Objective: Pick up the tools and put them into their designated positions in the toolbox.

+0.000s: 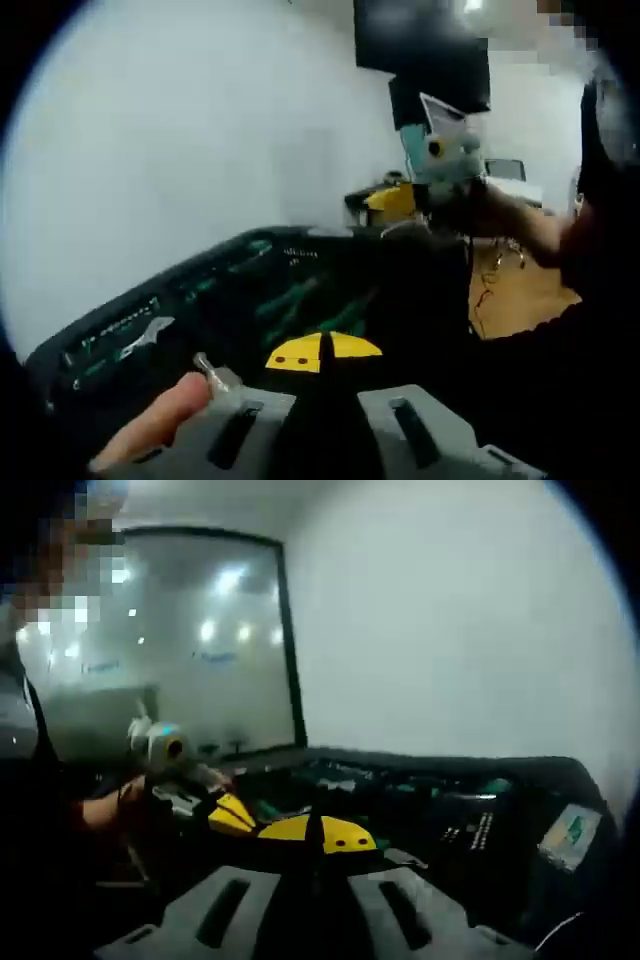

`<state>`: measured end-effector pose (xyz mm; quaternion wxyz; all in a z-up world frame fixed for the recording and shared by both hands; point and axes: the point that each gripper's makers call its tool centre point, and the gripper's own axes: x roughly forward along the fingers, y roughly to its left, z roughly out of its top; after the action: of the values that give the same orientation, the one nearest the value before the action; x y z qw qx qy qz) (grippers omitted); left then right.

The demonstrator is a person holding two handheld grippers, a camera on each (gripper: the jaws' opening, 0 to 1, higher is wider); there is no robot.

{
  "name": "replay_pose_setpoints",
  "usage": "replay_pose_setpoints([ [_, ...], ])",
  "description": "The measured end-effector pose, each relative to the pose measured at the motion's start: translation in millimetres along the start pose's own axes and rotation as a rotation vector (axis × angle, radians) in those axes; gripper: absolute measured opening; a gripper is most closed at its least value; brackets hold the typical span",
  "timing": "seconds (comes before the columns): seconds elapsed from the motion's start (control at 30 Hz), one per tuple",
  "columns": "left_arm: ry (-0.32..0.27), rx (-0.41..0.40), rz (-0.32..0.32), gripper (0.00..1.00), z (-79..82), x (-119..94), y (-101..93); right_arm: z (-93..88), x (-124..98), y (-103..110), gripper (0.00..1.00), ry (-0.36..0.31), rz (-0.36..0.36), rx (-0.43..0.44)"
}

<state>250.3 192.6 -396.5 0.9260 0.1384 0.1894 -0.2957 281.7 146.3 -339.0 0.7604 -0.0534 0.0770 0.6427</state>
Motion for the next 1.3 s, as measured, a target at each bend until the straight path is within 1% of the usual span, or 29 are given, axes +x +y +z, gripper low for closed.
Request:
replay_pose_setpoints([
  [0.03, 0.017, 0.002, -0.028, 0.00, -2.7, 3, -5.1, -9.4, 14, 8, 0.00, 0.077, 0.004, -0.079],
  [0.07, -0.029, 0.024, -0.041, 0.00, 4.0, 3, -5.1, -15.6, 23, 14, 0.00, 0.118, 0.019, -0.110],
  [0.1, -0.025, 0.007, -0.024, 0.00, 2.5, 2, -1.7, -22.7, 30, 20, 0.00, 0.163, 0.038, -0.124],
  [0.2, -0.006, 0.060, -0.040, 0.00, 4.5, 4, -0.4, -47.5, 50, 31, 0.00, 0.295, 0.107, -0.118],
  [0.23, 0.006, 0.097, -0.044, 0.00, 4.0, 4, 0.2, -53.0, 53, 31, 0.00, 0.320, 0.112, -0.120],
  [0.27, 0.037, 0.113, -0.045, 0.00, -0.4, 3, 0.9, -47.3, 52, 28, 0.00, 0.285, 0.113, -0.117],
  [0.33, 0.039, 0.119, -0.053, 0.00, 2.1, 6, 0.7, -48.4, 48, 22, 0.00, 0.325, 0.125, -0.095],
  [0.4, 0.063, 0.126, -0.067, 0.00, -0.3, 6, 0.5, -51.5, 45, 22, 0.00, 0.367, 0.116, -0.026],
  [0.43, 0.081, 0.124, -0.085, 0.00, -2.0, 8, 1.1, -53.0, 46, 23, 0.00, 0.399, 0.122, -0.053],
  [0.53, 0.147, 0.033, -0.141, 0.00, -5.8, 11, 1.0, -55.4, 47, 25, 0.00, 0.471, 0.145, -0.103],
  [0.6, 0.136, 0.050, -0.133, 0.00, -4.5, 20, 3.5, -56.6, 49, 25, 0.00, 0.491, 0.155, -0.097],
  [0.63, 0.101, 0.076, -0.102, 0.00, -0.6, 24, 6.6, -55.6, 49, 24, 0.00, 0.488, 0.156, -0.094],
  [0.67, 0.094, 0.073, -0.094, 0.00, -0.4, 26, 7.4, -54.4, 49, 28, 0.00, 0.450, 0.187, -0.115],
  [0.7, 0.048, 0.134, -0.085, 0.00, 4.3, 27, 9.0, -52.8, 49, 27, 0.00, 0.415, 0.196, -0.095],
  [0.77, 0.022, 0.184, -0.060, 0.00, 7.9, 19, 7.9, -50.4, 35, 27, 0.00, 0.393, 0.235, 0.028],
  [0.8, -0.022, 0.177, -0.017, 0.00, 16.2, 13, 12.2, -42.6, 28, 23, 0.00, 0.340, 0.226, 0.066],
  [0.87, -0.184, 0.157, 0.030, 0.00, 44.4, -12, 22.5, -3.4, 14, 0, 0.00, 0.100, 0.153, 0.138],
  [0.9, -0.244, 0.098, 0.042, 0.00, 53.9, -26, 28.2, 21.1, 2, -16, 0.00, -0.038, 0.103, 0.165],
  [0.93, -0.330, 0.034, 0.094, 0.02, 66.2, -47, 45.9, 42.7, -12, -31, 0.00, -0.157, 0.057, 0.183],
  [0.97, -0.402, 0.030, 0.144, 0.08, 74.0, -66, 59.5, 56.3, -25, -42, 0.00, -0.232, 0.021, 0.189],
  [1.0, -0.501, 0.025, 0.234, 0.12, 80.8, -92, 84.0, 62.1, -36, -51, 0.04, -0.260, -0.012, 0.162],
  [1.07, -0.583, -0.003, 0.399, 0.15, 72.3, -137, 127.0, 82.5, -56, -66, 0.24, -0.310, -0.115, -0.049],
  [1.1, -0.618, -0.021, 0.446, 0.15, 67.2, -154, 142.0, 93.3, -64, -66, 0.32, -0.302, -0.148, -0.160],
  [1.13, -0.642, -0.075, 0.515, 0.15, 52.6, -176, 165.1, 104.2, -70, -70, 0.35, -0.318, -0.184, -0.199],
  [1.17, -0.644, -0.096, 0.539, 0.15, 46.4, -182, 172.9, 123.3, -84, -73, 0.34, -0.380, -0.247, -0.233],
  [1.2, -0.677, -0.175, 0.613, 0.15, 28.4, -205, 193.7, 135.0, -93, -80, 0.30, -0.413, -0.301, -0.238],
  [1.23, -0.711, -0.205, 0.667, 0.15, 18.0, -220, 205.8, 143.8, -104, -91, 0.26, -0.442, -0.366, -0.211],
  [1.27, -0.741, -0.219, 0.742, 0.15, 1.9, -238, 219.7, 151.5, -121, -111, 0.26, -0.486, -0.457, -0.114],
  [1.3, -0.729, -0.236, 0.795, 0.15, -11.0, -245, 227.4, 154.6, -125, -117, 0.26, -0.485, -0.468, -0.094],
])
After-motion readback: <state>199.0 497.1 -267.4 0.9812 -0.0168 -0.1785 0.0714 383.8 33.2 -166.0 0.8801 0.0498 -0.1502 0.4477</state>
